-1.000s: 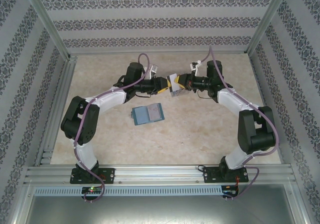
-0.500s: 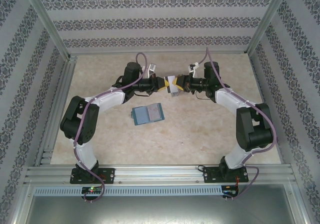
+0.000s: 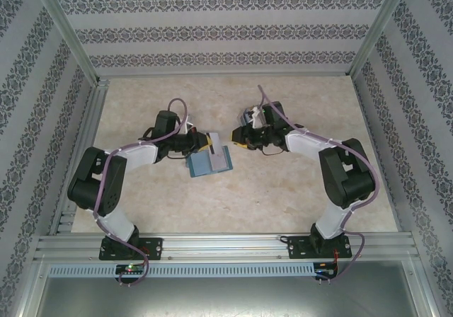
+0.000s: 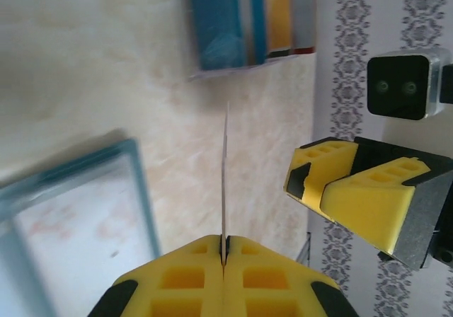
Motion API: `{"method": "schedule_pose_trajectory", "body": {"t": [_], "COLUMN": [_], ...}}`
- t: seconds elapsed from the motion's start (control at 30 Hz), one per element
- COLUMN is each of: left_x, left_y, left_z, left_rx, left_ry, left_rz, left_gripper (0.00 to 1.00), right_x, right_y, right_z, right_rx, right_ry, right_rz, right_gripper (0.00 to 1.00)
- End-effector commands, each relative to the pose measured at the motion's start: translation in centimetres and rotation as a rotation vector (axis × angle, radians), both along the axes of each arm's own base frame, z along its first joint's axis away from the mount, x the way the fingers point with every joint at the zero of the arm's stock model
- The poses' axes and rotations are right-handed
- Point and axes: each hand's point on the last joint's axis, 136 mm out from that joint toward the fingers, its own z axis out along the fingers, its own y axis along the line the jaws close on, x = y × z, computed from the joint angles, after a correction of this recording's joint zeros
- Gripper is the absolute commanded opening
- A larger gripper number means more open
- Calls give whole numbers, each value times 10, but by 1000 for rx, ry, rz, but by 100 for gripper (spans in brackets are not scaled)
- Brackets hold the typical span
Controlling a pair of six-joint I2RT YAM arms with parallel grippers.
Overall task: Put the credit cards into the card holder
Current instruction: Pick up the credit card from the storage box.
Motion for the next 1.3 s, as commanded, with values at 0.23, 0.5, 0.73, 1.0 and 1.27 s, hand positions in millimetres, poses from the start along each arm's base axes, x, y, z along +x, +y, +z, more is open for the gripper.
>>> {"method": "schedule_pose_trajectory", "body": {"t": [0.23,0.5,0.73,1.0,1.27], "left_x": [-40,-37,-34,-26,-23], "left_y": [38,32,33,29,27], "left_z": [-22,-36,-43,-48,-42], "left_rx": [102,24,44,25,9], "left_ry": [40,74,83,91,85], "left_rz": [-16,-22,-32,-35,-38], "left_gripper": [0,0,0,0,0], "right_x": [-18,-17,-20,-20,-22], "right_y": [24,23,18,19,19], "right_z": [-53,-66,-74,-77,-79], "right_rx": [-138,-164,-193,-194,-199], "right_ry": [22,40,52,60,66], "right_rz": [48,36,34,40,43], "right_gripper": [34,33,33,33,33]}}
